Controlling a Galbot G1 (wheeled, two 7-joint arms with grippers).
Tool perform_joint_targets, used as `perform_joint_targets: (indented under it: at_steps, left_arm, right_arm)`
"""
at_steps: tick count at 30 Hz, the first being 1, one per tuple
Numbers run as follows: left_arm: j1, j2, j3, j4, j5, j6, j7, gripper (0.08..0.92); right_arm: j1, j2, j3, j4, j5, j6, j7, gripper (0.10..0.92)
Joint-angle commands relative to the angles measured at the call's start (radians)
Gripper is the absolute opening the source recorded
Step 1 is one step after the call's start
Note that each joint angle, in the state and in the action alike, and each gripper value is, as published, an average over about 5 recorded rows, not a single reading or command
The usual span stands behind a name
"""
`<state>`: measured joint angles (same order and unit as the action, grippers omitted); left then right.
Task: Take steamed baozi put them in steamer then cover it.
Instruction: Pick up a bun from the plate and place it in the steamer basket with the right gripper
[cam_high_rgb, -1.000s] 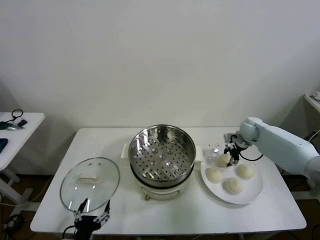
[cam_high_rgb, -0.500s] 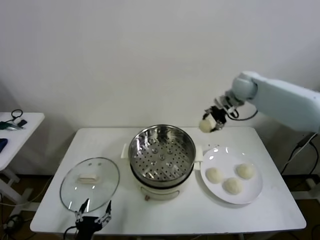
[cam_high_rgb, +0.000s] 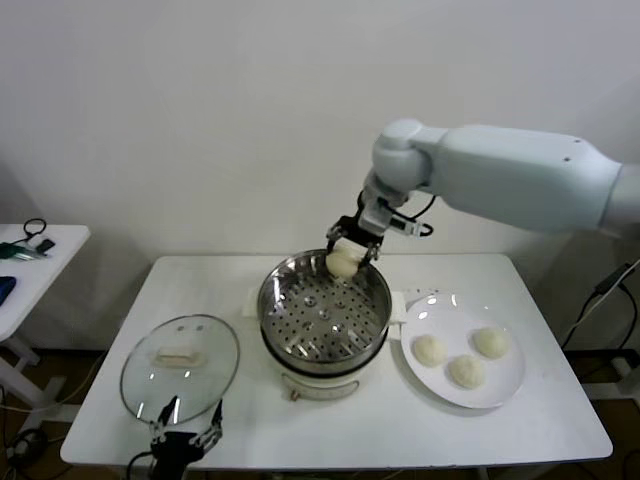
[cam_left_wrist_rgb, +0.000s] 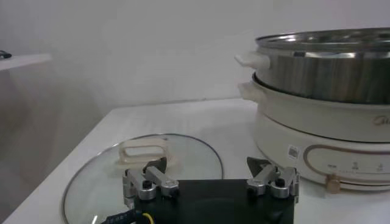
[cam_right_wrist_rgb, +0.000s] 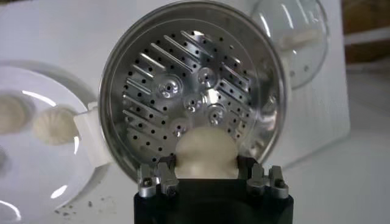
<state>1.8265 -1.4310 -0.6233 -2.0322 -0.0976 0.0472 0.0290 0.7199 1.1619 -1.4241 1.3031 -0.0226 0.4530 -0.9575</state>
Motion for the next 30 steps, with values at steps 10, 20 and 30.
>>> perform_joint_targets:
  at_steps: [10,20,30]
  left_arm:
    - [0.005,-0.007,0.002,0.004,0.005,-0.007,-0.001,0.823]
    - [0.003,-0.012,0.002,0.013,0.005,-0.008,-0.003,0.823]
    - [0.009,-0.013,-0.001,0.005,0.007,-0.006,-0.004,0.823]
  right_arm:
    - [-0.263,0.152,0.105,-0.287,-0.321,0.131,0.121,0.669]
    - [-0.294,0.161,0.114,-0.329,-0.316,0.136,0.121,0.671]
    - [-0.121,0.116,0.056,-0.243,-0.011,0.128,0.037,0.818]
